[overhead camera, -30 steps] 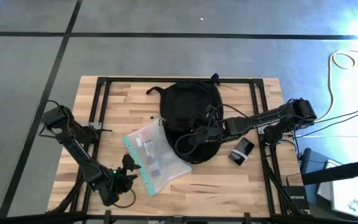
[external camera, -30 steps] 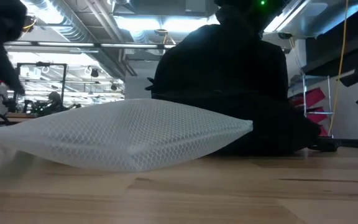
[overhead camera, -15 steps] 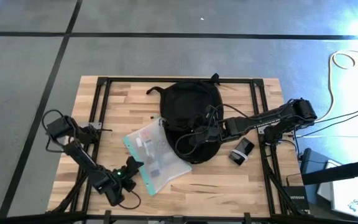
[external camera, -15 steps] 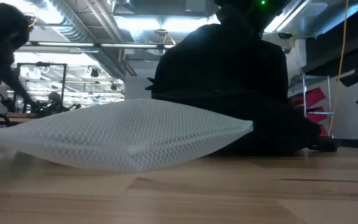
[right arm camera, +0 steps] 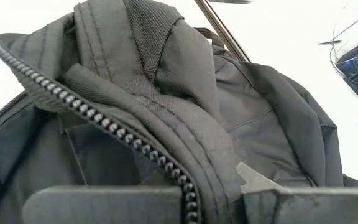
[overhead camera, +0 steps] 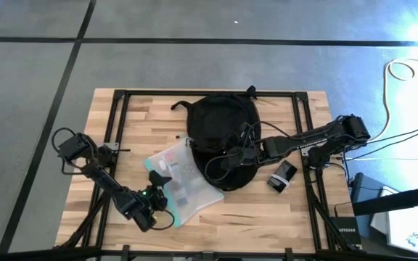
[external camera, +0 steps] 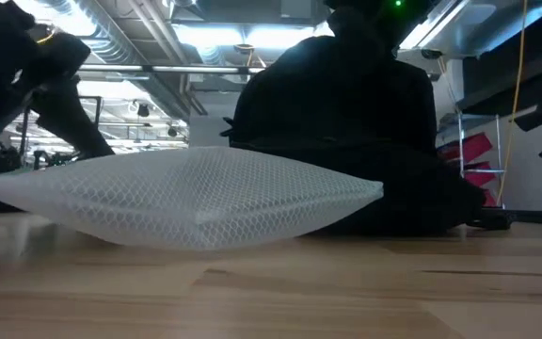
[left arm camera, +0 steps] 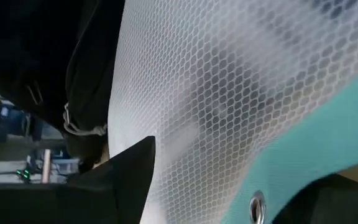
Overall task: Unpack backpack
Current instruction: Put the transparent zipper bag into the black backpack
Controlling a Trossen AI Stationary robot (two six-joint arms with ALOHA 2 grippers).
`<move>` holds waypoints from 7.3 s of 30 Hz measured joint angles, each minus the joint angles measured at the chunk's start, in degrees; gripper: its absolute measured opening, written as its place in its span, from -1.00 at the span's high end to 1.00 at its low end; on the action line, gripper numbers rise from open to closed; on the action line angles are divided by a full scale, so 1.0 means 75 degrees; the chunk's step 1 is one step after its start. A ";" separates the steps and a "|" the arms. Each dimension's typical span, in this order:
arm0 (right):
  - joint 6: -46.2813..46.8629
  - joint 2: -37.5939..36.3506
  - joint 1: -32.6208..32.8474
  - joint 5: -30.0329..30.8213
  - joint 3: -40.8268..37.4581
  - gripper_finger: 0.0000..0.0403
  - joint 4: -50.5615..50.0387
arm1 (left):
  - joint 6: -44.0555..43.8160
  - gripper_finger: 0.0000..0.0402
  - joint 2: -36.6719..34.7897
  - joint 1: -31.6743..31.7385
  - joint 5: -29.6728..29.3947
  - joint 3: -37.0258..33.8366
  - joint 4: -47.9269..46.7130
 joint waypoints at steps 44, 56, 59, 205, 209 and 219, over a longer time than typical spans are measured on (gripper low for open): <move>0.0107 0.0170 0.0006 -0.0331 0.0493 0.99 0.1023 | -0.1994 1.00 -0.2929 -0.0875 -0.3861 0.1530 0.1353; -0.0182 0.0213 0.0000 -0.0601 0.0493 0.99 0.1661 | -0.1367 1.00 -0.2932 0.0075 -0.3702 0.1663 0.3552; -0.0184 0.0226 0.0000 -0.0684 0.0493 0.99 0.1723 | -0.1532 1.00 -0.2932 0.0361 -0.3485 0.1663 0.4267; -0.0595 0.0437 0.0475 -0.4177 0.0507 0.99 0.3611 | 0.3042 -0.37 -0.2281 0.4048 0.1019 -0.0312 0.7216; -0.0595 0.0434 0.0459 -0.4049 0.0507 0.99 0.3591 | 0.3068 -0.38 -0.3247 0.3622 0.1204 -0.0312 0.5631; -0.0574 0.0437 0.0449 -0.3618 0.0507 0.99 0.3424 | 0.2910 -0.38 -0.4424 0.1449 0.2784 -0.0286 0.4006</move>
